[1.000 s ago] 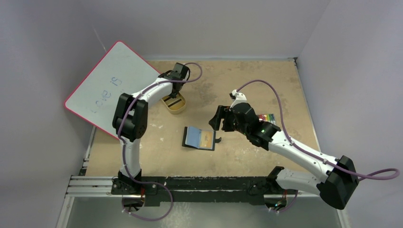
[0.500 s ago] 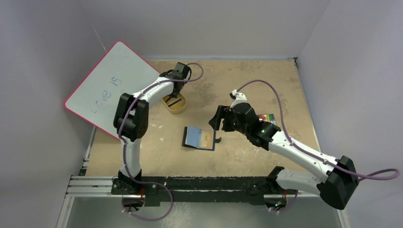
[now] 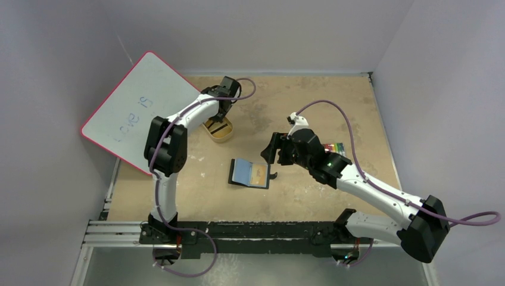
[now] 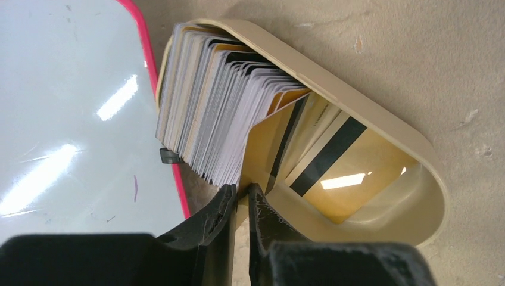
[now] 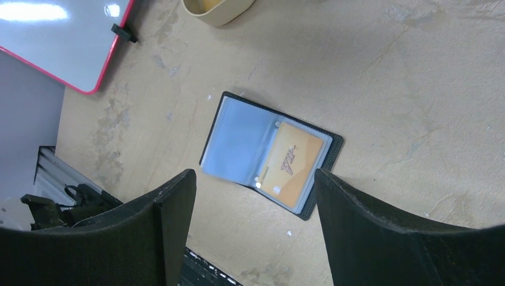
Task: Put the credit cards into the card holder
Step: Pick up the credit card from the storage box.
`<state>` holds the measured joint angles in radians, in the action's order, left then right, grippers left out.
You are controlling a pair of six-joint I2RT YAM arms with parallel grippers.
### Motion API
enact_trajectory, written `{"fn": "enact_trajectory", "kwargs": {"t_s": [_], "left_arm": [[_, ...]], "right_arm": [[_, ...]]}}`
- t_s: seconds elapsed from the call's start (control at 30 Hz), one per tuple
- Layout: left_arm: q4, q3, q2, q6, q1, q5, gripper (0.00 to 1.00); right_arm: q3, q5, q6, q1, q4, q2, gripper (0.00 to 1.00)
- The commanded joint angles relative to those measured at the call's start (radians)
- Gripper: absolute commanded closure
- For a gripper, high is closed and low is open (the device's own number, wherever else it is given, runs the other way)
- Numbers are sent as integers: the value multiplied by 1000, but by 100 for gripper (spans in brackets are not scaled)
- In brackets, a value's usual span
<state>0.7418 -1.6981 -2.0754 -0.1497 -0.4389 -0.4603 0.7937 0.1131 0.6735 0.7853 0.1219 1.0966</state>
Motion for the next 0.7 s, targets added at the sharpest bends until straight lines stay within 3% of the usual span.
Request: {"fn": "enact_trajectory", "kwargs": {"t_s": [0.0,0.07,0.37,0.67], "left_arm": [[21,-45,-21,-6,3,-24,93],[27,-50,-24,-7,3,-16,100],[156,-128,12,101,-8,13,100],[218,-50,188,285,-8,234,100]], "right_arm": [[17,-3,8,6,-30,-9,25],[16,0,8,6,-29,-15,25],[5,-16,16,6,-33,-27,25],[-17,-1,47,6,-64,-57,25]]}}
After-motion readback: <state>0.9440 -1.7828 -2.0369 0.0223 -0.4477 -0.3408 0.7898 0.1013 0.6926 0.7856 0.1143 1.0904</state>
